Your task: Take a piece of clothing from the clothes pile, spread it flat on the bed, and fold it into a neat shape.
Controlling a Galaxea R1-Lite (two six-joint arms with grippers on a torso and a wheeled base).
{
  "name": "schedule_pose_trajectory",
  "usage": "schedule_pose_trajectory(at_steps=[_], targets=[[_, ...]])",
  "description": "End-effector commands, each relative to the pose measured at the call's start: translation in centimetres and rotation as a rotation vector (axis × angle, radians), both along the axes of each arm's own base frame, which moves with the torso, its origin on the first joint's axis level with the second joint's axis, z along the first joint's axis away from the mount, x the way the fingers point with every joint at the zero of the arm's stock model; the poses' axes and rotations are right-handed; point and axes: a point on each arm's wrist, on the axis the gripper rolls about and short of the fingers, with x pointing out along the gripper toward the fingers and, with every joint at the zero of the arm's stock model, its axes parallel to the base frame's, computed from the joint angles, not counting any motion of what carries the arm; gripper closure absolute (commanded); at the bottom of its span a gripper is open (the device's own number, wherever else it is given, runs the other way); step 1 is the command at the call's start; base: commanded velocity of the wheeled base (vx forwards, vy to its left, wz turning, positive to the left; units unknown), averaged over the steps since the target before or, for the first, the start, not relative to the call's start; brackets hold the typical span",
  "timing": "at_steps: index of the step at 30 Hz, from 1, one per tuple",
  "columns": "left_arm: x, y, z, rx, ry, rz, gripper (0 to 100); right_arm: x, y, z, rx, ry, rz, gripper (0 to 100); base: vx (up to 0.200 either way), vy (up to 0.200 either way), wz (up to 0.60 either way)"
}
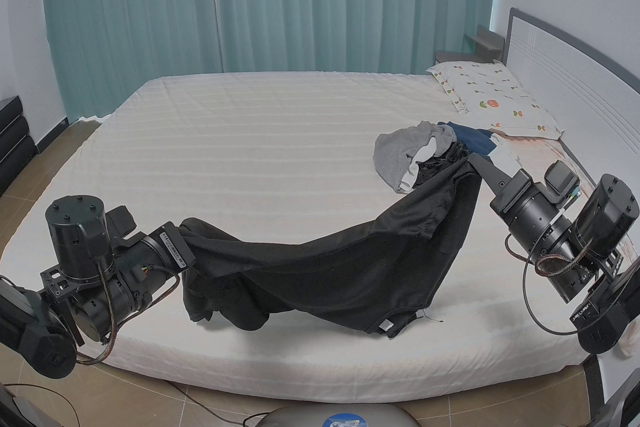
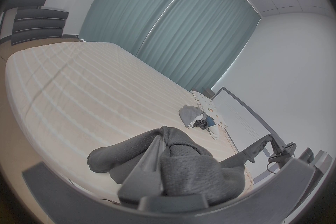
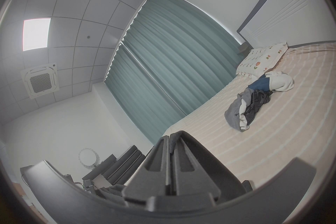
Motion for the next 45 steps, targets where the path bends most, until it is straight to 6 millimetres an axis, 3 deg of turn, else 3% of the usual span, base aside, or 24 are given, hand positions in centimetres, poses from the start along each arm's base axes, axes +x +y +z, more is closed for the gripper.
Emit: schedule_pose_trajectory(at_steps=[1,14,30,35,39,45], targets=[[0.0,0.0,0.0,0.0,0.0,0.0,100,0.0,0.0,0.0,0.002,-0.003,0.001,100,0.0,0.2,0.0],[0.1,0.0,-0.3,0.005,0.012,0.0,100,0.0,0.0,-0.1,0.006,0.002,0.004,100,0.0,0.2,0.0],[0.0,-0.3,-0.9,0.0,0.038,-0.016,100,0.7,-0.7,-0.6,-0.024,0.011,-0.004,100,-0.013,0.0,0.0],[-0.6,-0.5,-1.3,-0.015,0.063,-0.029,100,-0.6,-1.0,-0.8,-0.032,0.027,0.008,100,-0.2,0.0,0.0],[-1.8,-1.2,-2.1,0.003,0.086,-0.069,100,-3.0,-1.2,-0.2,-0.046,0.001,0.035,100,-0.2,0.0,0.0],[-3.3,-0.8,-0.3,-0.037,0.016,-0.077,100,-5.9,-2.1,1.3,-0.053,-0.077,0.053,100,-0.167,0.0,0.0]])
